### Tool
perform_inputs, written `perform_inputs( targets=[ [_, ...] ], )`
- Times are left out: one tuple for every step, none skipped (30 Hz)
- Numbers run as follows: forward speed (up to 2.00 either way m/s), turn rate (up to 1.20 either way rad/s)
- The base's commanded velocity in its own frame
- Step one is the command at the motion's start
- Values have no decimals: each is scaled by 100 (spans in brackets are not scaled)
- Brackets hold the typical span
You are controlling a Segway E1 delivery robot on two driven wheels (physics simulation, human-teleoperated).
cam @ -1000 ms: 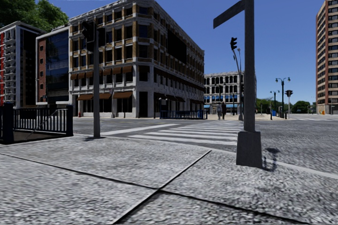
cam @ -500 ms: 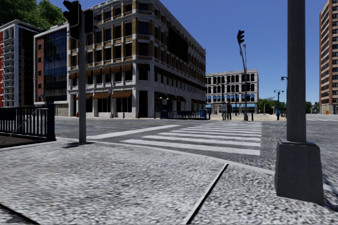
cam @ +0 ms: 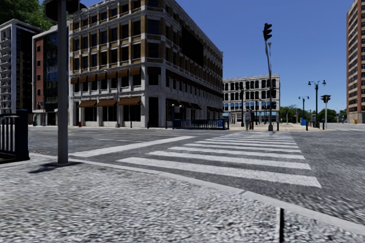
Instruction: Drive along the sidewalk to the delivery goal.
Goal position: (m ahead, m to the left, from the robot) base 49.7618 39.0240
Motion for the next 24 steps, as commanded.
perform_inputs(
  targets=[
    [200, 0],
    [200, -2],
    [200, -4],
    [200, -6],
    [200, -9],
    [200, -9],
    [200, -15],
    [200, -25],
    [200, -25],
    [195, -26],
    [189, -26],
    [185, -26],
    [167, -27],
    [164, -28],
    [164, -28],
    [162, -29],
    [158, -31],
    [155, -33],
    [153, -34],
    [153, -35],
    [153, -35],
    [153, -35],
    [153, -35],
    [153, -35]
  ],
)
